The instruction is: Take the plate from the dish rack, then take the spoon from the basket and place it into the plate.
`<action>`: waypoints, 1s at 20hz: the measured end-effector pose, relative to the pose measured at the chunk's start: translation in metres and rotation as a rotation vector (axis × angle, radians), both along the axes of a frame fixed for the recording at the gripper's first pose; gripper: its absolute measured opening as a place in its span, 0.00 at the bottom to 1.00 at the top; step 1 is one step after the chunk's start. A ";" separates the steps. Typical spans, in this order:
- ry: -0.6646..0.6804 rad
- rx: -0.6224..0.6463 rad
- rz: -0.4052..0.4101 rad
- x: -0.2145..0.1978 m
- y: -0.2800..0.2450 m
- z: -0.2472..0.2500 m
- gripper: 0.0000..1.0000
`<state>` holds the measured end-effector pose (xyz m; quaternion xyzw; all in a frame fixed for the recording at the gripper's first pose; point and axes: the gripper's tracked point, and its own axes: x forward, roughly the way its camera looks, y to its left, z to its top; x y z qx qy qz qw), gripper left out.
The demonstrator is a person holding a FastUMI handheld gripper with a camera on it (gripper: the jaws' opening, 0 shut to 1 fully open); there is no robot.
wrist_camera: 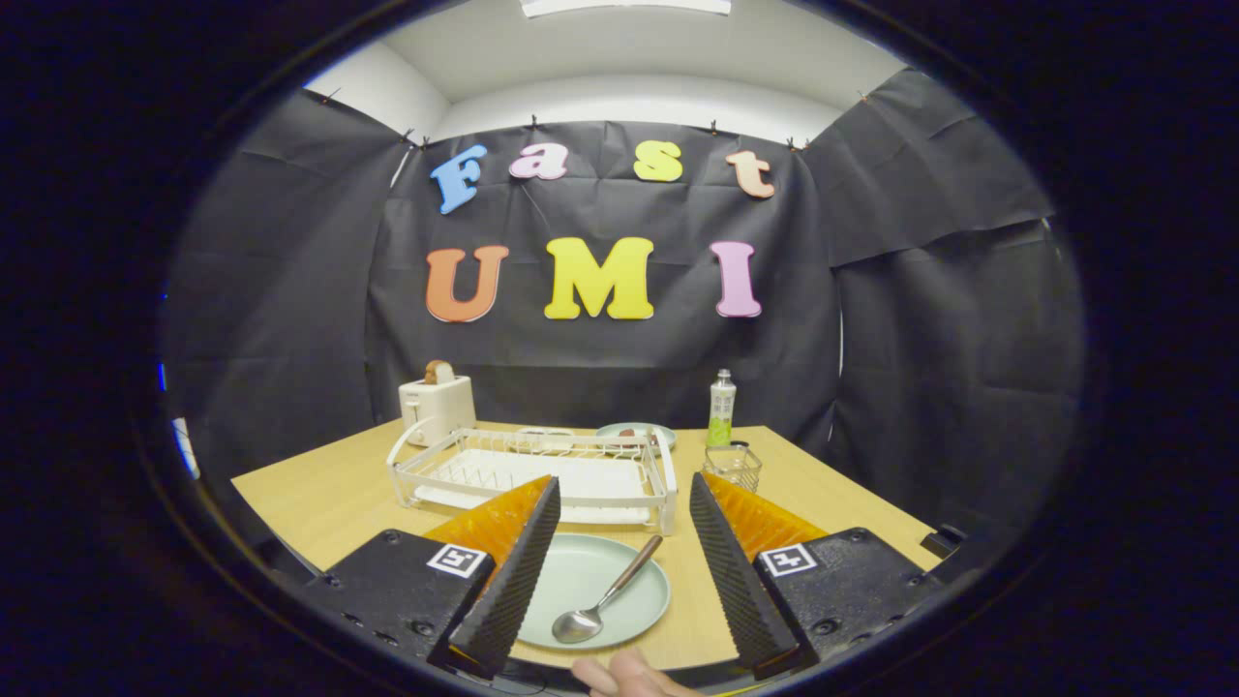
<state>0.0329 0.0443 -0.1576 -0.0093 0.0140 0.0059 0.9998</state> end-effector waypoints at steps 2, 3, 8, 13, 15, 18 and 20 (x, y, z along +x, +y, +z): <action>0.015 0.002 0.002 -0.009 0.001 0.005 0.96; 0.029 0.003 0.012 -0.015 0.001 0.007 0.96; -0.015 0.021 0.026 -0.049 -0.011 0.043 0.98; -0.032 -0.002 -0.007 -0.076 -0.022 0.059 0.98; -0.034 0.004 -0.006 -0.082 -0.023 0.063 0.98; -0.053 0.020 -0.015 -0.082 -0.027 0.068 0.98; -0.050 0.028 -0.019 -0.082 -0.029 0.068 0.98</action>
